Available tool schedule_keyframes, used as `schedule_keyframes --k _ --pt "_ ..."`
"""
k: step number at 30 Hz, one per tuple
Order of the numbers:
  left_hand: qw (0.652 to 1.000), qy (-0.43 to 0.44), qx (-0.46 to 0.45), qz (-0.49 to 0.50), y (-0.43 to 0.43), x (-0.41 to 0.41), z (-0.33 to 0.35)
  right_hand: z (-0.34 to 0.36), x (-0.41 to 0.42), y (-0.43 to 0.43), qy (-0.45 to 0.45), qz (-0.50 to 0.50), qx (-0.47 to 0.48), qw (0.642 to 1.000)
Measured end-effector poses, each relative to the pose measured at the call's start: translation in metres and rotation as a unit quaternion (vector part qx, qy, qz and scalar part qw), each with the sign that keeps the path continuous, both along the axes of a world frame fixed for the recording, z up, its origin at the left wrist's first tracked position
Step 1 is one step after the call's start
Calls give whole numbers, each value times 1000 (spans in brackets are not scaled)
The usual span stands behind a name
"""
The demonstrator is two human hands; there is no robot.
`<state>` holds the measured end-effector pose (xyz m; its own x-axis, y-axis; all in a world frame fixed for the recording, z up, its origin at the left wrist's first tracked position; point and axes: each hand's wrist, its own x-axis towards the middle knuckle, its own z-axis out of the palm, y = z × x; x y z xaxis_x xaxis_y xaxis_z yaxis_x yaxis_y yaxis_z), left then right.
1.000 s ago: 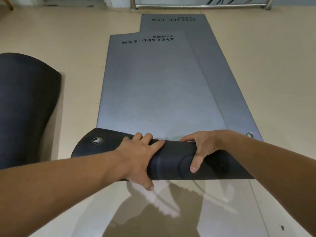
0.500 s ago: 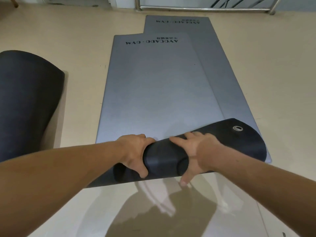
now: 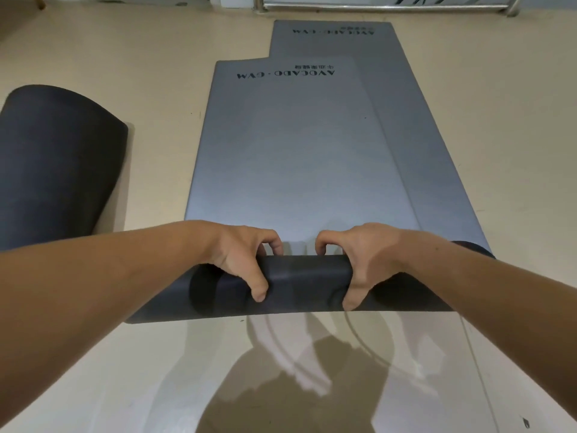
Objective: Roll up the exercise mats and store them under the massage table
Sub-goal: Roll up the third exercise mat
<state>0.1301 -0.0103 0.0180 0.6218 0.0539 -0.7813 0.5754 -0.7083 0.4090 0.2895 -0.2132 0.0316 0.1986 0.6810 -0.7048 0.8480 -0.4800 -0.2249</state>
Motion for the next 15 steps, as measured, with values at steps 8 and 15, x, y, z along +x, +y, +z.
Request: schedule_keyframes --k 8,15 --pt "948 -241 202 -53 13 -13 8 -8 39 19 24 -86 72 993" --pt "874 -167 422 -172 -22 -11 -9 -6 27 26 -225 -69 158 959"
